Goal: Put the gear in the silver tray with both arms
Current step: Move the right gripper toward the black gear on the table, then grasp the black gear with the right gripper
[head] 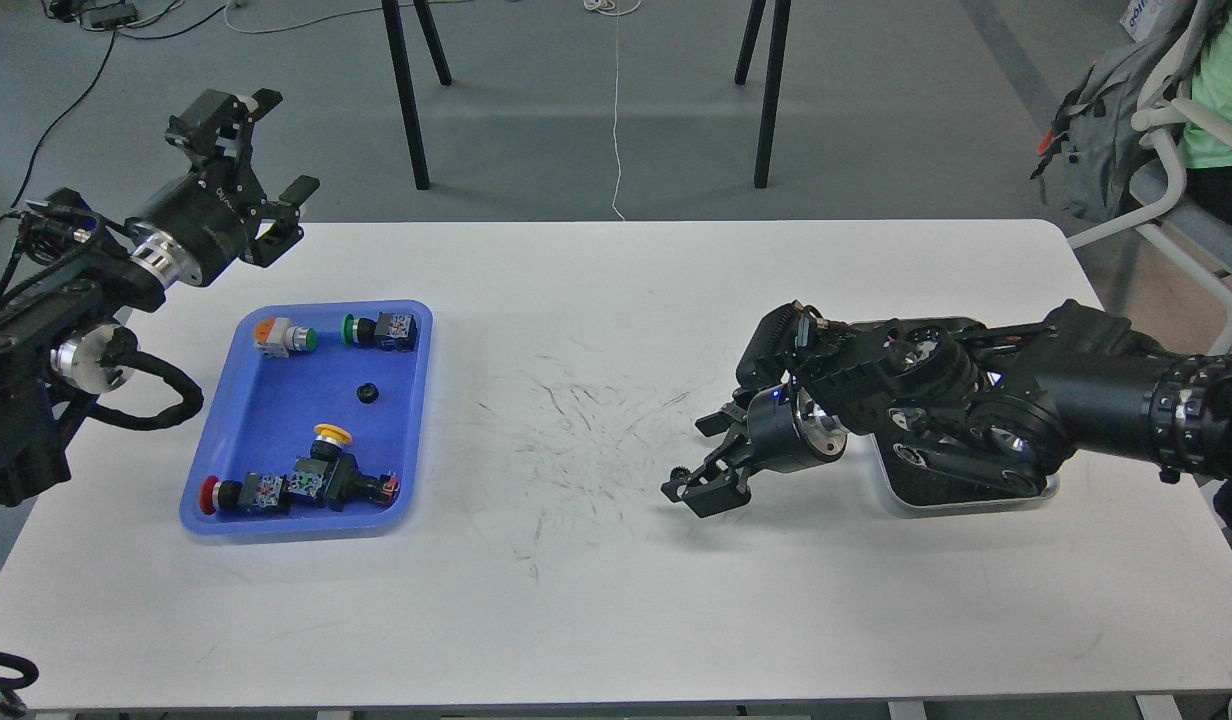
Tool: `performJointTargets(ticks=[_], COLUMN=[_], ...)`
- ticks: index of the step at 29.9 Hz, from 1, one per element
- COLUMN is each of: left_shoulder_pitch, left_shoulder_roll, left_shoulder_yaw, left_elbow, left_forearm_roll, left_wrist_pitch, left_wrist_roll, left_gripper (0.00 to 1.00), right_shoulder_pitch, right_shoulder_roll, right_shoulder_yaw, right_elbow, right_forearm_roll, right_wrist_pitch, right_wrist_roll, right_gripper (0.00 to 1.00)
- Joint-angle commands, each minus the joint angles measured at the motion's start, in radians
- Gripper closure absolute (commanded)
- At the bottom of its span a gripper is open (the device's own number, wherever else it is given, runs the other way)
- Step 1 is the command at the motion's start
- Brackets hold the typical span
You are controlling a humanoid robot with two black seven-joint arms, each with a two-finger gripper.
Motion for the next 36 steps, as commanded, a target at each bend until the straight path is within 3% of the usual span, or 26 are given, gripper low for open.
performJointTargets(ticks=[1, 12, 15, 28, 36], left_shoulder_pitch=[-0.001, -0.001, 0.0, 0.003, 0.003], left_shoulder_roll=[0.0, 0.005, 0.005, 0.005, 0.005], left_shoulder_yaw=[-0.001, 0.0, 0.0, 0.0, 0.0], left_elbow=[-0.001, -0.001, -0.001, -0.001, -0.001], left_forearm_roll=[-0.009, -0.01, -0.01, -0.01, -0.01], left_wrist_pitch=[0.0, 0.0, 0.0, 0.0, 0.0], left_wrist_roll=[0.0, 0.0, 0.0, 0.0, 0.0], left_gripper=[0.0, 0.0, 0.0, 0.0, 0.0], right_shoulder_pitch=[-0.003, -0.006, -0.007, -0.01, -0.009], right_shoulder_roll=[0.036, 0.074, 0.074, 0.074, 0.074], right_shoulder_yaw=[-0.019, -0.054, -0.063, -0.088, -0.088], right_elbow=[-0.034, -0.041, -0.041, -0.064, -0.083], right_forearm_roll=[-0.011, -0.029, -0.029, -0.029, -0.029], right_wrist_pitch=[-0.021, -0.048, -0.048, -0.048, -0.048], right_wrist_roll=[0.0, 0.0, 0.0, 0.0, 0.0], right_gripper=[0.05, 0.11, 0.2, 0.36, 0.36])
